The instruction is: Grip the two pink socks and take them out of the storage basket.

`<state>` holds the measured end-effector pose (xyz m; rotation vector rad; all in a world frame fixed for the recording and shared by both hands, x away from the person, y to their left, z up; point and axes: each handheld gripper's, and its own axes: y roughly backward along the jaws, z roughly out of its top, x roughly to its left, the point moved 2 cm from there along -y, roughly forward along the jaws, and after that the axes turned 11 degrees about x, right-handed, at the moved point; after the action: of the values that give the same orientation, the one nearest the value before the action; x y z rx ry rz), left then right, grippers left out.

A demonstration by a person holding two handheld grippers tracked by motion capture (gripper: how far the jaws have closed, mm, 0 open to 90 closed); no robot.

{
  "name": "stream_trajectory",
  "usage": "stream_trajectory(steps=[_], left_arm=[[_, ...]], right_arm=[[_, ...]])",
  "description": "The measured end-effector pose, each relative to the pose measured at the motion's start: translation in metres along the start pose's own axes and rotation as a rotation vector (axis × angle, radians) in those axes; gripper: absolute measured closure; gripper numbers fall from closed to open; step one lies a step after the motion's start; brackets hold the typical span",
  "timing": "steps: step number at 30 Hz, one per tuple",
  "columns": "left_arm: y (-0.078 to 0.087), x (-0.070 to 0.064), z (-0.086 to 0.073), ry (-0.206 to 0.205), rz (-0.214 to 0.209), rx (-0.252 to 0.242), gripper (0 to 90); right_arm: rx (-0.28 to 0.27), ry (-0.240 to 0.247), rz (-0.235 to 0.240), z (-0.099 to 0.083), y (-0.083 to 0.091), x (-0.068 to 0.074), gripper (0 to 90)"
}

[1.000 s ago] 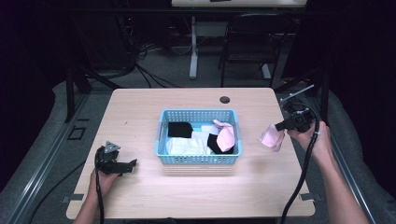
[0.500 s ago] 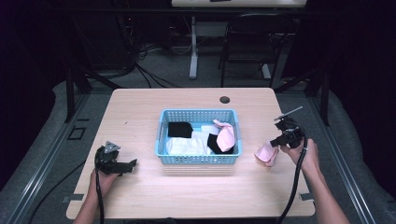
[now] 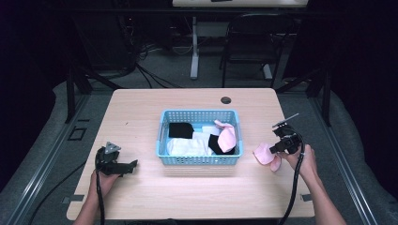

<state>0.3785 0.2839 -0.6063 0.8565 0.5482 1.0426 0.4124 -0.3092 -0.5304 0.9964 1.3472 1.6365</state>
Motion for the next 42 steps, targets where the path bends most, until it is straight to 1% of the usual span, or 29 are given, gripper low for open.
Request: stream_trajectory(steps=[2, 4, 5, 6, 7, 9, 10, 11, 12, 13, 14, 15, 16, 17, 19, 20, 21, 22, 23, 24, 27, 31, 32, 33, 35, 39, 42], left_arm=[[0.000, 0.000, 0.000, 0.002, -0.001, 0.000, 1.4], [0.000, 0.000, 0.000, 0.002, -0.001, 0.000, 1.4], [0.000, 0.000, 0.000, 0.002, 0.000, -0.001, 1.4], [0.000, 0.000, 0.000, 0.002, -0.001, -0.001, 1.4], [0.000, 0.000, 0.000, 0.002, 0.000, -0.001, 1.4], [0.000, 0.000, 0.000, -0.001, 0.000, -0.001, 1.4], [0.000, 0.000, 0.000, 0.002, -0.001, -0.001, 1.4], [0.000, 0.000, 0.000, 0.002, -0.001, -0.001, 1.4], [0.000, 0.000, 0.000, 0.003, -0.001, 0.000, 1.4], [0.000, 0.000, 0.000, 0.001, 0.000, -0.001, 1.4], [0.000, 0.000, 0.000, -0.001, 0.001, -0.001, 1.4], [0.000, 0.000, 0.000, -0.001, 0.001, -0.001, 1.5], [0.000, 0.000, 0.000, 0.001, 0.000, 0.000, 1.4], [0.000, 0.000, 0.000, -0.001, 0.001, -0.001, 1.4], [0.000, 0.000, 0.000, 0.000, 0.000, 0.000, 1.4], [0.000, 0.000, 0.000, 0.000, 0.000, 0.000, 1.5], [0.000, 0.000, 0.000, -0.002, 0.001, -0.001, 1.5], [0.000, 0.000, 0.000, -0.001, 0.000, 0.000, 1.5], [0.000, 0.000, 0.000, -0.001, 0.001, 0.000, 1.5], [0.000, 0.000, 0.000, -0.001, 0.001, -0.001, 1.5], [0.000, 0.000, 0.000, -0.002, 0.001, -0.001, 1.5], [0.000, 0.000, 0.000, -0.001, 0.001, -0.001, 1.5], [0.000, 0.000, 0.000, -0.001, 0.001, -0.001, 1.5], [0.000, 0.000, 0.000, -0.001, 0.001, -0.001, 1.5], [0.000, 0.000, 0.000, 0.001, 0.000, 0.000, 1.5], [0.000, 0.000, 0.000, 0.000, 0.000, 0.000, 1.5], [0.000, 0.000, 0.000, 0.000, 0.000, 0.000, 1.5]], right_arm=[[0.003, -0.004, -0.006, 0.000, -0.004, 0.000, 86.0], [0.008, -0.008, -0.001, 0.000, -0.006, 0.000, 83.7], [0.012, -0.001, 0.001, 0.000, -0.006, -0.002, 82.4], [0.016, 0.004, 0.012, 0.000, -0.005, -0.003, 79.1], [0.015, 0.003, 0.013, 0.000, -0.003, -0.004, 74.1], [-0.005, -0.006, 0.029, 0.000, 0.002, -0.005, 64.8], [-0.017, -0.008, 0.032, -0.001, 0.006, -0.005, 57.2], [-0.039, -0.015, 0.027, -0.001, 0.010, -0.005, 51.5], [-0.045, -0.003, 0.038, -0.002, 0.014, -0.005, 46.6], [-0.072, -0.009, 0.052, -0.002, 0.017, -0.004, 41.4], [-0.077, -0.001, 0.048, -0.002, 0.021, -0.003, 35.3], [-0.091, 0.001, 0.051, -0.003, 0.025, -0.002, 32.5], [-0.107, 0.009, 0.065, -0.003, 0.028, -0.001, 29.8], [-0.125, 0.006, 0.071, -0.003, 0.032, 0.000, 25.3], [-0.151, 0.025, 0.092, -0.004, 0.040, 0.002, 19.8], [-0.162, 0.035, 0.094, -0.004, 0.044, 0.003, 17.2], [-0.175, 0.045, 0.110, -0.004, 0.048, 0.005, 14.5], [-0.191, 0.044, 0.109, -0.004, 0.051, 0.007, 13.0], [-0.199, 0.060, 0.109, -0.004, 0.055, 0.009, 10.6], [-0.215, 0.066, 0.109, -0.003, 0.058, 0.012, 8.3], [-0.238, 0.099, 0.105, -0.001, 0.068, 0.018, 7.2], [-0.259, 0.123, 0.112, 0.004, 0.079, 0.026, 4.3], [-0.262, 0.131, 0.110, 0.006, 0.081, 0.028, 3.8], [-0.276, 0.131, 0.102, 0.008, 0.083, 0.030, 3.5], [-0.279, 0.143, 0.112, 0.012, 0.087, 0.035, 3.0], [-0.296, 0.174, 0.106, 0.022, 0.094, 0.046, 3.7], [-0.291, 0.200, 0.102, 0.032, 0.096, 0.057, 4.9]])
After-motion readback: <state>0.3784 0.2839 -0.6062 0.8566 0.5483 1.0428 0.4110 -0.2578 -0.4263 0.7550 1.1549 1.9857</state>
